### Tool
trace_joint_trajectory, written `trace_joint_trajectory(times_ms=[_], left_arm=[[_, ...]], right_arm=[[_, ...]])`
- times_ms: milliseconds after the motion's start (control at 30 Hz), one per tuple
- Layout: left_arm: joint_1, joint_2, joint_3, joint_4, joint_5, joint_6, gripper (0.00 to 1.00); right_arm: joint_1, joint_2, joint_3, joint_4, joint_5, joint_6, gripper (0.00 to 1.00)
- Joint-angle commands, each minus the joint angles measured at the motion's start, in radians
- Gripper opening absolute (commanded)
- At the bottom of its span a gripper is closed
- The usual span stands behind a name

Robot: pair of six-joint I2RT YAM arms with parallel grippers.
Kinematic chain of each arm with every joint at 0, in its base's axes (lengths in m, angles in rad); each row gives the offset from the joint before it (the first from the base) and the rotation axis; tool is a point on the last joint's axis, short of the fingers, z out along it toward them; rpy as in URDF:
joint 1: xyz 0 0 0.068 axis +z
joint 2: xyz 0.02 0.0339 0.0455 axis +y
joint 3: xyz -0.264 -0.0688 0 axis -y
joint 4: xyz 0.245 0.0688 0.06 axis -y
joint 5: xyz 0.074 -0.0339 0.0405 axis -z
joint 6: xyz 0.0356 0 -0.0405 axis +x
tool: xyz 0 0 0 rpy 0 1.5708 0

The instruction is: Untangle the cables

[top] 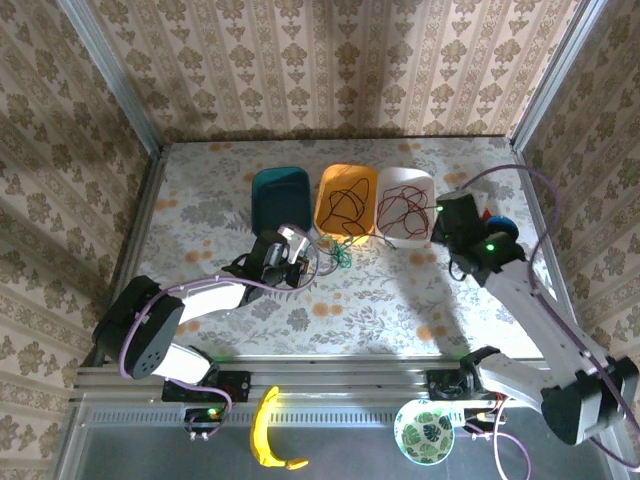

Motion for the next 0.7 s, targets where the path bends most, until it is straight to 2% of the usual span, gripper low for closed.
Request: trace_joint_trajectory(times_ms=[0, 333, 433, 500, 667], left_arm=[[0.007, 0.011, 0.019, -0.015, -0.009, 0.018, 0.00], [0.007, 0.009, 0.006, -0.024, -0.023, 0.023, 0.00], [0.007, 0.009, 0.007, -0.029, -0.020, 0.028, 0.00], [0.007, 0.007, 0.009, -0.028, -0.020, 0.032, 0.00], [0.008, 0.009, 0.019, -0.029, -0.013, 0.041, 0.00]], right_arm=[[-0.044, -0.080, 0.073, 0.048, 0.153, -0.019, 0.00], [-0.166, -0.166, 0.244, 0.187, 0.224, -0.134, 0.00], [-0.182, -0.159, 0.288, 0.218, 0.123, -0.183, 0.00], [-0.182, -0.132, 0.322, 0.217, 0.001, -0.219, 0.00], [-0.179, -0.053, 0.380, 0.178, -0.192, -0.220, 0.00]])
